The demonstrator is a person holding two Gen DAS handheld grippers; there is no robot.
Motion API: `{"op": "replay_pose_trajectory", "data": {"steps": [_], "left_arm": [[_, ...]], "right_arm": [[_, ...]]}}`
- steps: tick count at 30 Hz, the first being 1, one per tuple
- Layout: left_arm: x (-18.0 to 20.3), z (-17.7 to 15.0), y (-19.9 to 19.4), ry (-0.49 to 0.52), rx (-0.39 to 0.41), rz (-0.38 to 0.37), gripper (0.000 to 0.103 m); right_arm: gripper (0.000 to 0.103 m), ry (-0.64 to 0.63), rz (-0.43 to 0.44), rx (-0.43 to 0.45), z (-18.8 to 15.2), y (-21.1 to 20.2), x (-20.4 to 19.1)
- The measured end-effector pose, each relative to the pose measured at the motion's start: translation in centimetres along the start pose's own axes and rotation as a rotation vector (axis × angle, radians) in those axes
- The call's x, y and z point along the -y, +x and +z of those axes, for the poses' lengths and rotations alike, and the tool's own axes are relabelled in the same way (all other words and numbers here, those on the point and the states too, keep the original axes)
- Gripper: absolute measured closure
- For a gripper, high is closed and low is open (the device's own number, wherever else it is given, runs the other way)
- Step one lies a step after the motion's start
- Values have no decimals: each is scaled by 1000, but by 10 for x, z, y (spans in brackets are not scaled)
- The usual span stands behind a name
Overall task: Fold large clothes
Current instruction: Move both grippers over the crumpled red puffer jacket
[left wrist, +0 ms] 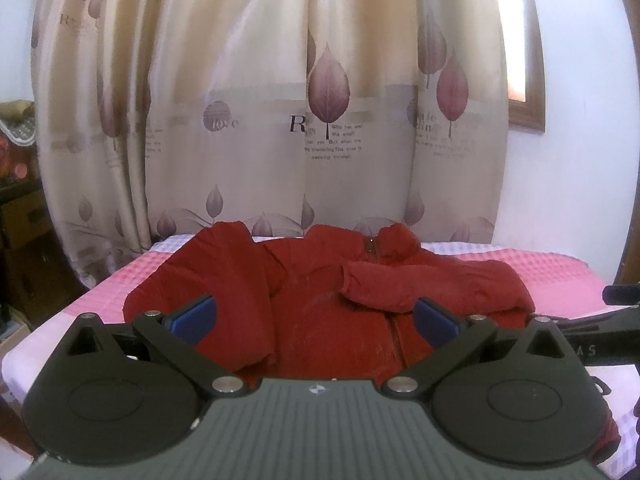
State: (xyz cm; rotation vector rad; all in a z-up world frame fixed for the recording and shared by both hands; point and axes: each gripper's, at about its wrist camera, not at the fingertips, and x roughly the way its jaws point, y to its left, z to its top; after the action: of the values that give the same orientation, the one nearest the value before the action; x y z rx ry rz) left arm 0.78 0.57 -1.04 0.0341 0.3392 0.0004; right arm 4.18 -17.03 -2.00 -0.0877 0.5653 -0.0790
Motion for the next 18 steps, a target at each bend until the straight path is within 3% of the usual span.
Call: {"op": "replay_pose_trajectory", "data": {"steps": [18], "left_arm": [[-12,-11,22,-33,-118,12,0]], "right_arm": [[0,-1,25,-20,-6,4,-6]]}}
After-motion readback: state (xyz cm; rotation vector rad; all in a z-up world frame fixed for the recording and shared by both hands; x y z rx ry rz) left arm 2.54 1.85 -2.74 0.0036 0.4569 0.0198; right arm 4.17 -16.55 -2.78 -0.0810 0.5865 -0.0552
